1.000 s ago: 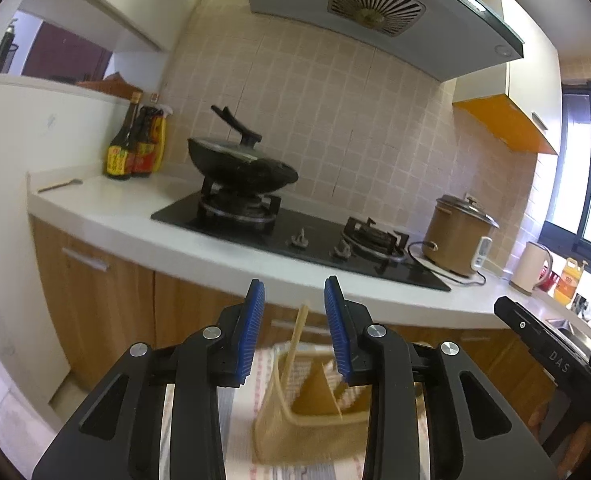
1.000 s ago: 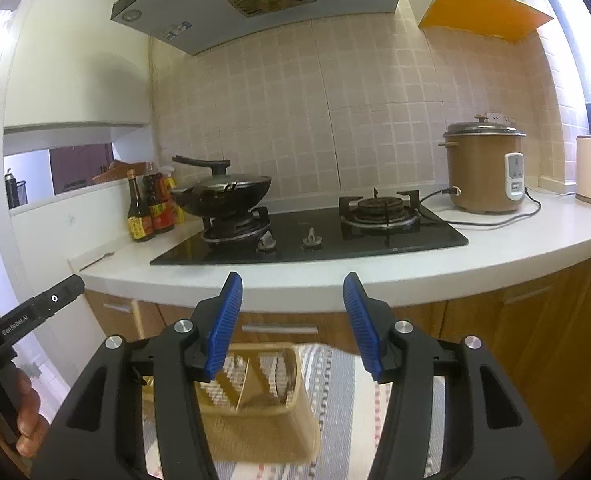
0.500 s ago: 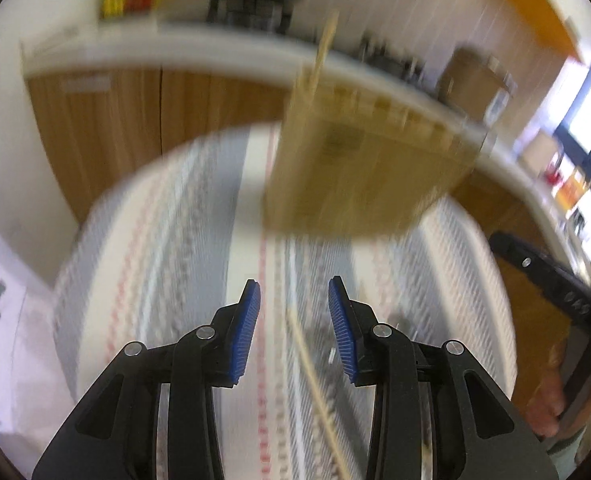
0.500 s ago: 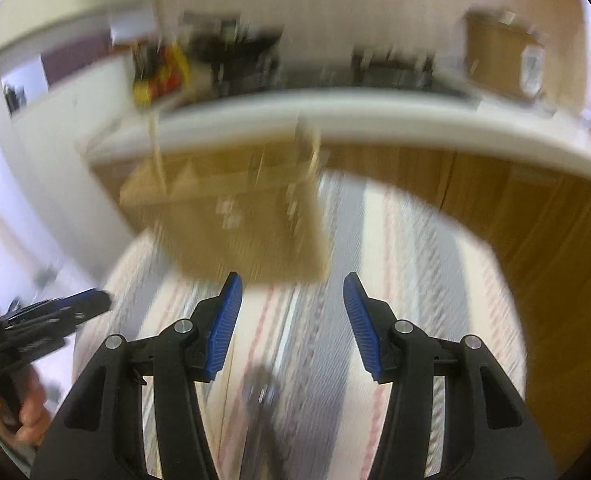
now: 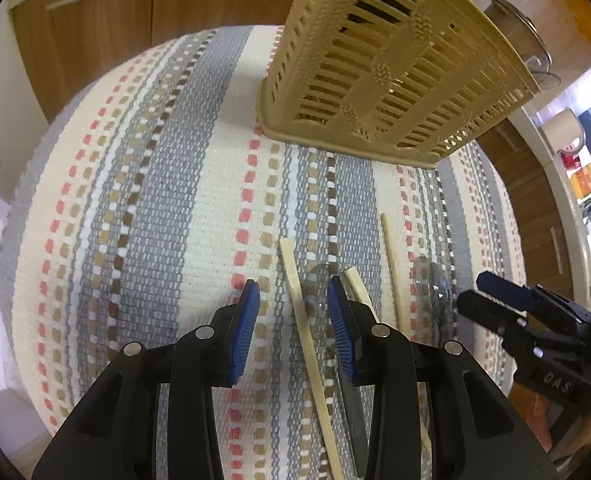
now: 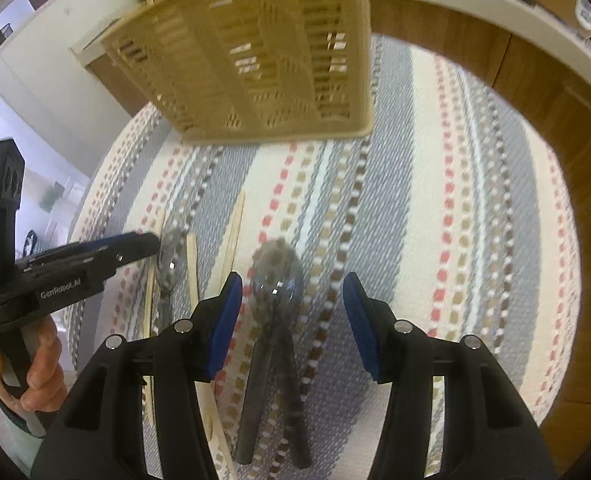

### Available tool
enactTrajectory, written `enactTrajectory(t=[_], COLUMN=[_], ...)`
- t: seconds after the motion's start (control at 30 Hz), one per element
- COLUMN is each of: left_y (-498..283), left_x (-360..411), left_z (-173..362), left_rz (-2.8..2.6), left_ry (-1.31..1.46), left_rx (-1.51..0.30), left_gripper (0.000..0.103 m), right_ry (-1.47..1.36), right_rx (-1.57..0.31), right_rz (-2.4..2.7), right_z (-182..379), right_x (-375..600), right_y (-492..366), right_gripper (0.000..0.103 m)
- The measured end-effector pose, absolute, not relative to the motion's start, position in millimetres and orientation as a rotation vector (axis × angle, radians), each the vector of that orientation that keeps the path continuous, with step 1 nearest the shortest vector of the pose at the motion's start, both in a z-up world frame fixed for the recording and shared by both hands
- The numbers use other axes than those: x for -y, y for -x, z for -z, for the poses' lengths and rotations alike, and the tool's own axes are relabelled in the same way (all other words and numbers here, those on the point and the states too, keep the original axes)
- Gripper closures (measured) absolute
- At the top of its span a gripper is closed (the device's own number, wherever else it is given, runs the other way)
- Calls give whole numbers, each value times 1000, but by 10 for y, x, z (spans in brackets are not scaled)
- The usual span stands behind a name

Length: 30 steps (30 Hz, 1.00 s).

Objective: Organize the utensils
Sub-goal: 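Move both tools back down to the remaining utensils on the tablecloth, then grasp another wooden chopstick with the left tool while the right tool grasps a clear spoon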

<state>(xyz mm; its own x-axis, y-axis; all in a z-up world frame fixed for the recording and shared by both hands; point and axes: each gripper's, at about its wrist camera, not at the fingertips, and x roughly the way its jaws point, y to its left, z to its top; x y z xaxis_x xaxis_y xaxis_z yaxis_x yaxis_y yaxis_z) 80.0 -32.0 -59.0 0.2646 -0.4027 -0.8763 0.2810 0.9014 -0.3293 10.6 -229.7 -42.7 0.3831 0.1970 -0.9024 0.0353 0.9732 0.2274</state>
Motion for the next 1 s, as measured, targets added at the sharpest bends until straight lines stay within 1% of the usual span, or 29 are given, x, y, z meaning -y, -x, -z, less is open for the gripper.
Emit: enactTrajectory(t=[0.17, 0.33, 0.5, 0.53, 0.57, 0.6, 0.63, 0.8, 1.0], left_y=[-820, -903, -965, -975, -999, -1017, -1039, -1064, -1078], left_x=[437, 498, 654, 686, 743, 793, 839, 893, 750], left_z=[576, 565, 586, 588, 604, 625, 641, 663, 663], left_rz=[437, 443, 438, 430, 437, 442, 426, 429, 461], left_ry=[51, 35, -11, -20, -22, -23, -34, -34, 26], left_rx=[-1217, -1234, -1230, -1228, -1228, -1234, -1234, -1225, -1229], left_gripper=[70, 71, 71, 73, 86, 97, 99, 100, 101], right_ry=[-252, -243, -218, -215, -201, -200, -207, -259, -306], right_rx=[-1238, -1283, -1284, -1286, -1287, -1289, -1290, -1280, -1242], right_rz=[-118, -104, -73, -70, -59, -62, -67, -87, -88], right_z=[499, 602, 594, 598, 593, 594, 624, 635, 522], right_x=[2212, 2114, 2053, 2045, 2041, 2044, 2031, 2131, 2295], right_y=[-183, -256, -248, -251, -248, -252, -282, -286, -234], right_gripper=[64, 64, 64, 66, 69, 73, 73, 73, 73])
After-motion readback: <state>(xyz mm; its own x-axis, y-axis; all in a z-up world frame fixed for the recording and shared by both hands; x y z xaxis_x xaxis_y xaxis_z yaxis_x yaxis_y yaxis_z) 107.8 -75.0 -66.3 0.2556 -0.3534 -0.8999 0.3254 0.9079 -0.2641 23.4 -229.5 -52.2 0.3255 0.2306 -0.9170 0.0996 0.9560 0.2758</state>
